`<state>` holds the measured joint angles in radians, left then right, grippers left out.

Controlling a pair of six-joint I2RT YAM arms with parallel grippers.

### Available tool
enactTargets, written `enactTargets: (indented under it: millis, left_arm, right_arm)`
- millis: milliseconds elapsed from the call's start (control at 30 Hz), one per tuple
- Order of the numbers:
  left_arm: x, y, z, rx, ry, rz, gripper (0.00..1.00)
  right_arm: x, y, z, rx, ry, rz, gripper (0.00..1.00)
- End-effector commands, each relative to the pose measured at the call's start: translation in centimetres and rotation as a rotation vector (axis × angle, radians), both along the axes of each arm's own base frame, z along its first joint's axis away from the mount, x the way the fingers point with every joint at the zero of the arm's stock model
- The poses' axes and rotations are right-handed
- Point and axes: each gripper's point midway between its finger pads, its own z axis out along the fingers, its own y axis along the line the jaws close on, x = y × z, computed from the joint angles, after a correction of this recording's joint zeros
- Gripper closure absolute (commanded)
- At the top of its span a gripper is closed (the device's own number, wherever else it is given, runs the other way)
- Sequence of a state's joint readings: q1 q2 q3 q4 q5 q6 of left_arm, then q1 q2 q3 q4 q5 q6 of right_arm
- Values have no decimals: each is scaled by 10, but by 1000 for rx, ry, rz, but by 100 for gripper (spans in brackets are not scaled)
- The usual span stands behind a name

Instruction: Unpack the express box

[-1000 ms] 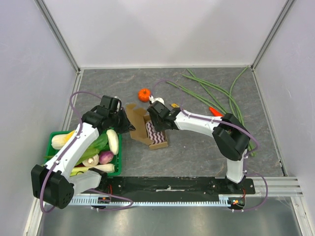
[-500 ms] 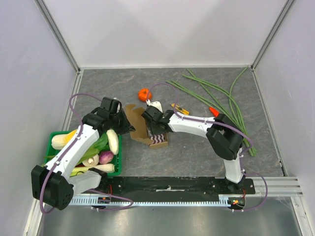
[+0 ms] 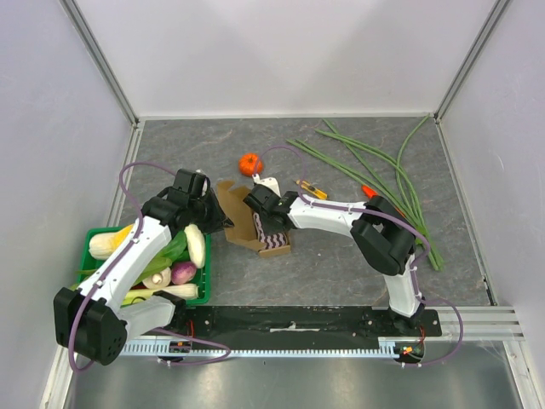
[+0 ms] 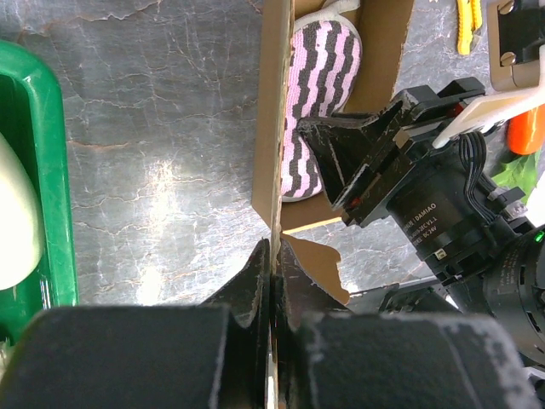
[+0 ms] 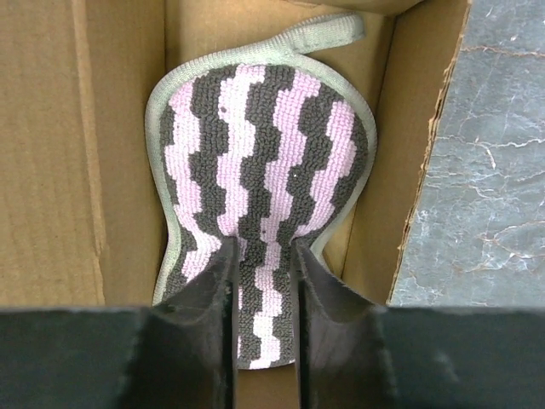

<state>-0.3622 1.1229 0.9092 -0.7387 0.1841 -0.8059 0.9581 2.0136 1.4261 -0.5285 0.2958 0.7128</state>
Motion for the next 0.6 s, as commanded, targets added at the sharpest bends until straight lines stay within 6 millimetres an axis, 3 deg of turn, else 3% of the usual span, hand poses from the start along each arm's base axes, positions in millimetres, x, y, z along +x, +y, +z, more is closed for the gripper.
enactTargets:
  millis: [0, 133, 300, 567]
  left_arm:
    - [3, -1, 4, 3, -37, -22, 98]
    - [4, -1, 5, 5, -40, -25, 98]
    - [7, 1, 5, 22, -50, -24, 98]
    - [11, 10, 2, 83, -49, -17, 98]
  right_arm:
    - [-8, 2, -20, -9, 51, 14, 80]
    - [-7, 5, -18, -3, 47, 24, 100]
    - [-4, 3, -5, 5, 13, 20, 100]
    - [7, 11, 56, 149, -123, 34, 100]
